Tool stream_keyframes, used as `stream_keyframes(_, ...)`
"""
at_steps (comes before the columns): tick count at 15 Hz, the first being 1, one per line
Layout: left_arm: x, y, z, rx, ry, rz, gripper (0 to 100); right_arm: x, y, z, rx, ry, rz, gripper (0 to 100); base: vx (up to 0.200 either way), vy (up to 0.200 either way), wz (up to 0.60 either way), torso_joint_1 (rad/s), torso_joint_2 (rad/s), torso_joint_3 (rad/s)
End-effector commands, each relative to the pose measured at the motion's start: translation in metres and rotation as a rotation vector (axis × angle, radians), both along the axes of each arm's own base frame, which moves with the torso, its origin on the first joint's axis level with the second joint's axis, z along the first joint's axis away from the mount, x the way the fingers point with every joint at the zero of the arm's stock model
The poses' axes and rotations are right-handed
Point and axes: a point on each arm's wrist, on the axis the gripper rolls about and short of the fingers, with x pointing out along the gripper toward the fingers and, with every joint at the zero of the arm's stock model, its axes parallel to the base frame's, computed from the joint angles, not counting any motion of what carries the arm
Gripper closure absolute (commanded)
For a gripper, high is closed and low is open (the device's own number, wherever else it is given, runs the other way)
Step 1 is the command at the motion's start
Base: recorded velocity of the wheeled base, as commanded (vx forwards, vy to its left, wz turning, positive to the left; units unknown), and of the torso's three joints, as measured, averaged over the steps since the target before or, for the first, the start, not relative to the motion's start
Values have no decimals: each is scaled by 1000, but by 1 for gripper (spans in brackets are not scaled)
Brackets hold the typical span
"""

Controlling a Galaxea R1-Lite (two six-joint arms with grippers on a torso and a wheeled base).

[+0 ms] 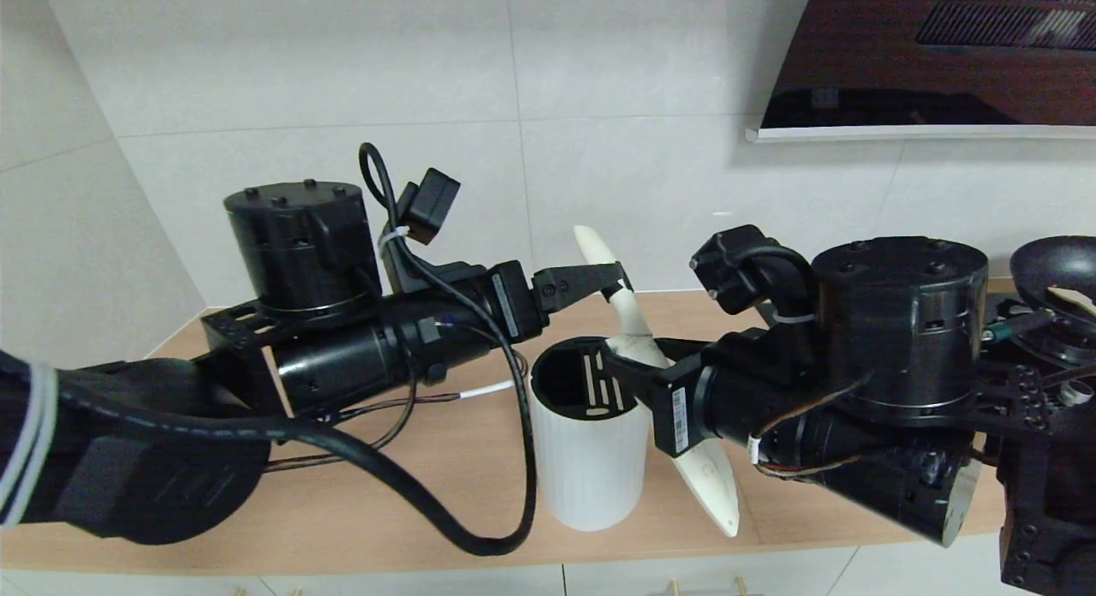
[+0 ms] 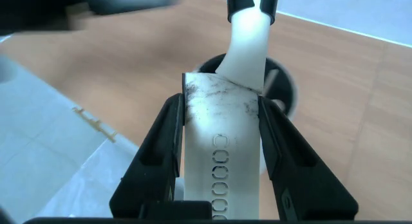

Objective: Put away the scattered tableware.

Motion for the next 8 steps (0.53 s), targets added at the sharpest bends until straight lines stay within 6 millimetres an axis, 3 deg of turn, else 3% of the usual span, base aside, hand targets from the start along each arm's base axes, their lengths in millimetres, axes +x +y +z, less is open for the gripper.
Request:
stream_keyframes(1,12,-16,-22,29,39,9,0,-2,6,-5,-12,11,16,100,0,0,0,0,0,0)
stream_keyframes(8,10,-20,-15,14,17,2,0,-2,12,-13,-26,31,28,100,0,0,0,0,0,0)
